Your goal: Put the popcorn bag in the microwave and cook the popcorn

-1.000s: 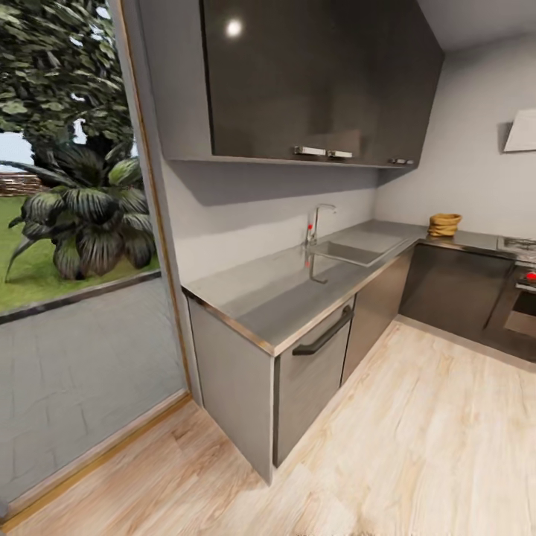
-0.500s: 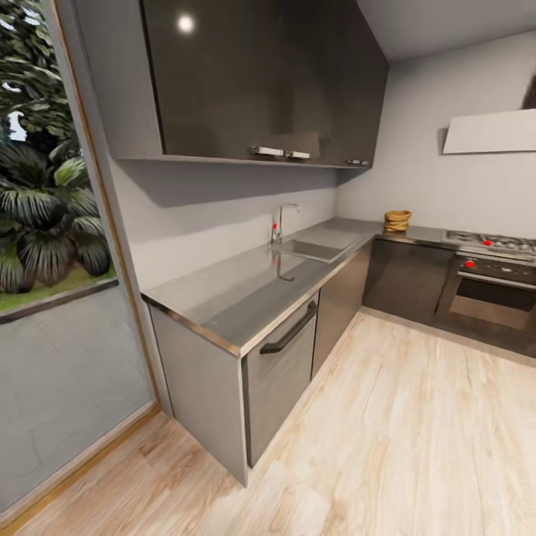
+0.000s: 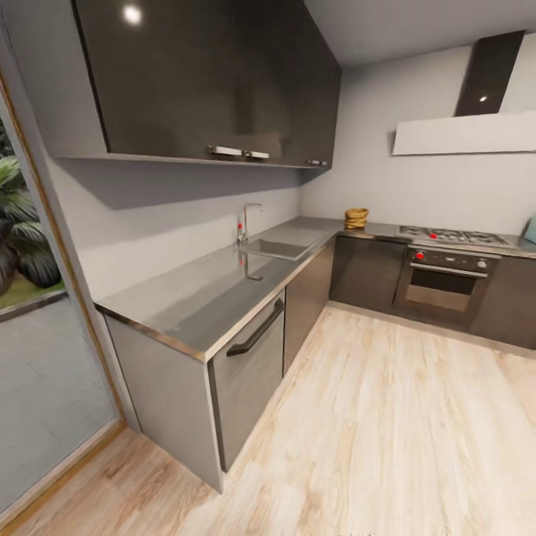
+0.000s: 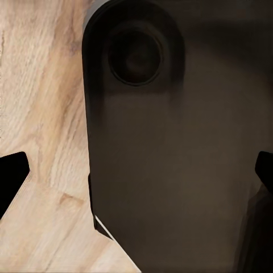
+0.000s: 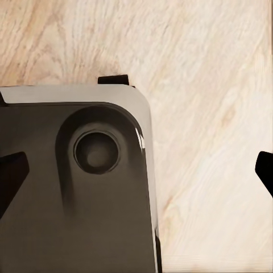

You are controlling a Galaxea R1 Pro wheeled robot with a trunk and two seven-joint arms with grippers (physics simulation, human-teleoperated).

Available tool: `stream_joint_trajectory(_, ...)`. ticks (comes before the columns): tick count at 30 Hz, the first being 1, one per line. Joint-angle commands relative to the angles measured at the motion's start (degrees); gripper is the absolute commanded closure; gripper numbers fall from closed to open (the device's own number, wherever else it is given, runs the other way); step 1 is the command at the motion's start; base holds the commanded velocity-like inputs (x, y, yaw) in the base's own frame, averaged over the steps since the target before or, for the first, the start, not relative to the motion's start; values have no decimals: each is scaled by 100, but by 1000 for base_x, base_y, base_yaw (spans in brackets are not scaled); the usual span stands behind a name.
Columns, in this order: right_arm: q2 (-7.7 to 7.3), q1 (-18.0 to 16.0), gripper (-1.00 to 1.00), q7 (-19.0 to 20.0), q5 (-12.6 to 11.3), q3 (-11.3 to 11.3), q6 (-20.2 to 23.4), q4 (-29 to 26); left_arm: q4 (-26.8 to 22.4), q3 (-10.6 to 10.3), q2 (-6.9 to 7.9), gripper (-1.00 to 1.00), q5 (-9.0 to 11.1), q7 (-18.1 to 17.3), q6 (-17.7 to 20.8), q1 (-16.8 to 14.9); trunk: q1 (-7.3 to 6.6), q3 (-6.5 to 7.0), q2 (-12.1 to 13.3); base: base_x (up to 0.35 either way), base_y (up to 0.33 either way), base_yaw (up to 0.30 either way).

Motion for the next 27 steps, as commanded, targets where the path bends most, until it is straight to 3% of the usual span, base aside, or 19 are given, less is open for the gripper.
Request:
stream_joint_trajectory(1,1,-5,-100,2,3,-43,-23,8,-9,0,1,-100,1,2,-1,1,0,-5,-2,0,0,-298)
stream_joint_trajectory(27,1,-5,-100,2,3,-43,-23,8,-9,0,1,-100,1,2,41,3,0,-5,-2,0,0,-298)
